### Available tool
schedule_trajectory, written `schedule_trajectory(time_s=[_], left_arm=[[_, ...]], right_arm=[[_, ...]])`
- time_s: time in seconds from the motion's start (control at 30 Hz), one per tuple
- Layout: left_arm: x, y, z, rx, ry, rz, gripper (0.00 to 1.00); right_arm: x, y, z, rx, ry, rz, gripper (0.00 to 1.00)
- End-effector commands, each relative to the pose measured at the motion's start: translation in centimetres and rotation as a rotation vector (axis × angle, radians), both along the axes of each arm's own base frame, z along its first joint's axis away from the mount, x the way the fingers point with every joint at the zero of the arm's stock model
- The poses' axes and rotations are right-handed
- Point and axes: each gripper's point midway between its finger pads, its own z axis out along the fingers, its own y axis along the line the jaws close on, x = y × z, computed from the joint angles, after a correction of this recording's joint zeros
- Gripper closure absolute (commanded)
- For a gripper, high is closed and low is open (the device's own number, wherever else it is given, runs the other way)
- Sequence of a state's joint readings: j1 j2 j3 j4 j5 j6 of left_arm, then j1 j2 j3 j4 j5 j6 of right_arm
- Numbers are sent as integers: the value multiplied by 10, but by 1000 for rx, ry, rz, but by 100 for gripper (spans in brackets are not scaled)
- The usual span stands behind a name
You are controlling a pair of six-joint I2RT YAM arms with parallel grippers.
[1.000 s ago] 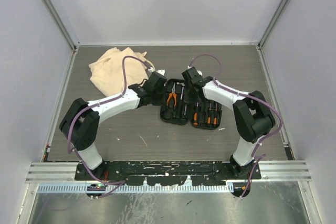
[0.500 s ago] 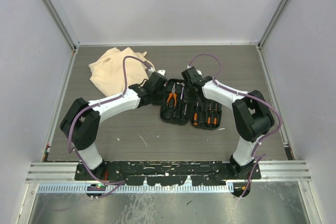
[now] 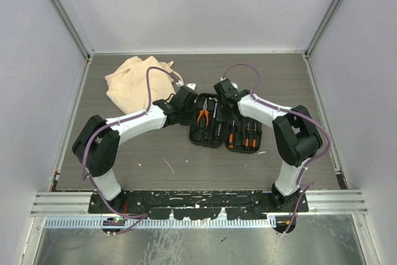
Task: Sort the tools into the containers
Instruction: Place the utility knife in the storage box.
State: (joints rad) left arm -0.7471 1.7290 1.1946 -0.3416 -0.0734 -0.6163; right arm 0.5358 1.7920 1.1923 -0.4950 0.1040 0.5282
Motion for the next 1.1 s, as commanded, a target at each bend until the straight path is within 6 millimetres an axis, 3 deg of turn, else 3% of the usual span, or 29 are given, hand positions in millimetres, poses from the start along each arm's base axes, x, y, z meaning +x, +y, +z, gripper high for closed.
schedule_trajectory(time_s=[0.0, 0.6, 0.8, 0.93, 1.07], left_arm=[[14, -12, 25, -61, -51, 0, 95], [13, -10, 16, -48, -36, 0, 98], [15, -5, 24, -59, -49, 12, 98], [18, 0, 39, -79, -69, 20, 98], [20, 4, 59, -99, -101, 23, 97]], right_arm=[[3, 0, -6, -31, 10, 8, 97], [-42, -20, -56, -179, 182, 55, 99], [-42, -12, -58, -139, 187, 60, 99], [-27, 1, -36, -83, 126, 63, 99], [1, 22, 23, 22, -17, 74, 92]])
